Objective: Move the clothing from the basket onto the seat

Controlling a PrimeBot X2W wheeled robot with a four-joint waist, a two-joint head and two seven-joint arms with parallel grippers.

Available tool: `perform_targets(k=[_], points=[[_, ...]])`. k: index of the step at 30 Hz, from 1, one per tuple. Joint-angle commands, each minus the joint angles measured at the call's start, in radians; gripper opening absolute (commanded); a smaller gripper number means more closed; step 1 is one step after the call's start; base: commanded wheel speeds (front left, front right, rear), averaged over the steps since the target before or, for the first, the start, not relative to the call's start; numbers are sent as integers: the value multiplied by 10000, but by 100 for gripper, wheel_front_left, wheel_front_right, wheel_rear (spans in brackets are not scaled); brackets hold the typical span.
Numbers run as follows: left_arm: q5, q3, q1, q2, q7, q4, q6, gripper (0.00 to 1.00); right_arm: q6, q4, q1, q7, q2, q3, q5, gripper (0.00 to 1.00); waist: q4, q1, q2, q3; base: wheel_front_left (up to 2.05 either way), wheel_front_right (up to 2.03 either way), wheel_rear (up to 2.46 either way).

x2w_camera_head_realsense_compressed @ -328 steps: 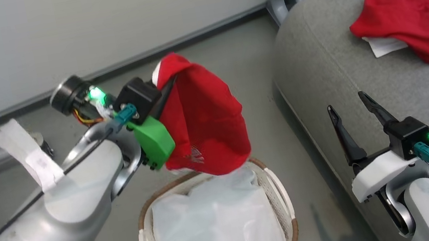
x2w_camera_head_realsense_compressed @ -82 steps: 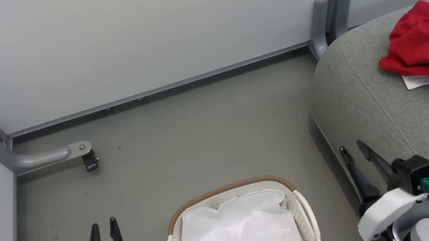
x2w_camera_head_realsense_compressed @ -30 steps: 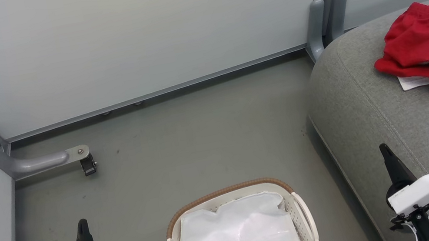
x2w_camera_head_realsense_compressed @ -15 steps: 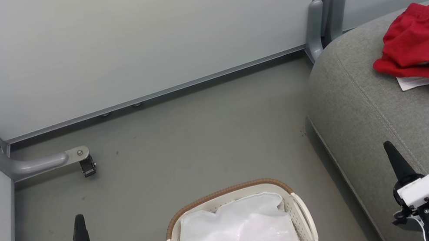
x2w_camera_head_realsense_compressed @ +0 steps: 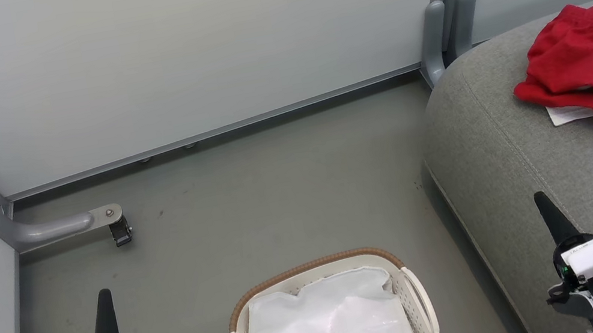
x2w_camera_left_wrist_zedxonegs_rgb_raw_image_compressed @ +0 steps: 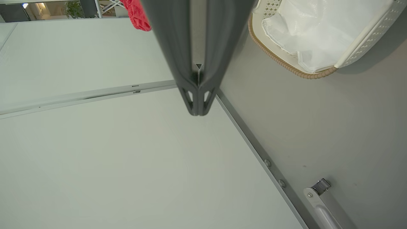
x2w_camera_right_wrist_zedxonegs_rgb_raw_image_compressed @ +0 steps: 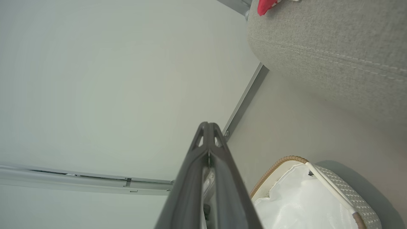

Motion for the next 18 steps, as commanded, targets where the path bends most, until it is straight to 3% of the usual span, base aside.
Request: perform_targets(k=[1,18], points=[[-255,63,-252,32,58,-95,-67,0,-6,-112,-162,69,-72,-60,264,0,-3,0,-1,-2,0,0,0],[-1537,263,-408,35,430,-133,-161,0,-6,-190,-184,461,-71,-293,1698,0,-41,0,-1,-36,0,0,0]])
